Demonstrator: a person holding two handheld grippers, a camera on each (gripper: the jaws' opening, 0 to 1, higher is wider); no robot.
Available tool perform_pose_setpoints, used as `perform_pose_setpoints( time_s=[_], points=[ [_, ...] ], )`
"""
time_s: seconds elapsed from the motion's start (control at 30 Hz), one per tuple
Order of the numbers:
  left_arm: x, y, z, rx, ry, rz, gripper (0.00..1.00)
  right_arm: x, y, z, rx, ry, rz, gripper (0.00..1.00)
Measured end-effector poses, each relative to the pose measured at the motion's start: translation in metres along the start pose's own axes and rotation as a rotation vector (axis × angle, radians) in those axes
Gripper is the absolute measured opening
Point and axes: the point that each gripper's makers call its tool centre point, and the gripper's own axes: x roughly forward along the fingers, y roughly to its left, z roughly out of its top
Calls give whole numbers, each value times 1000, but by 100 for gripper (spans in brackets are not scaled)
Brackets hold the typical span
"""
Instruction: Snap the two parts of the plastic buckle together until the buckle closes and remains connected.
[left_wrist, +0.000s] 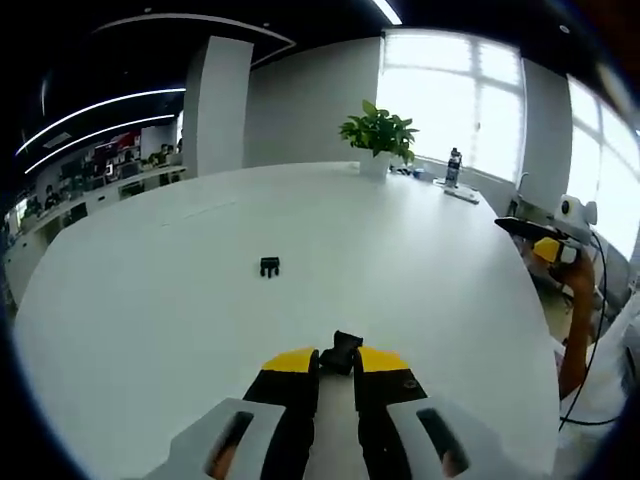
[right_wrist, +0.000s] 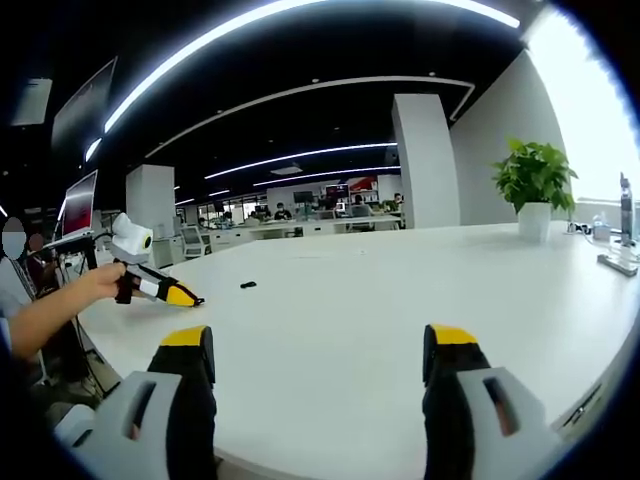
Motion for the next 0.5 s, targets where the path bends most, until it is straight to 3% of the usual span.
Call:
perform_pose_setpoints(
  time_s=[0.5],
  points=[
    [13, -25, 8, 20, 2, -27, 13, 0, 0, 0, -1, -1, 0, 86]
  ],
)
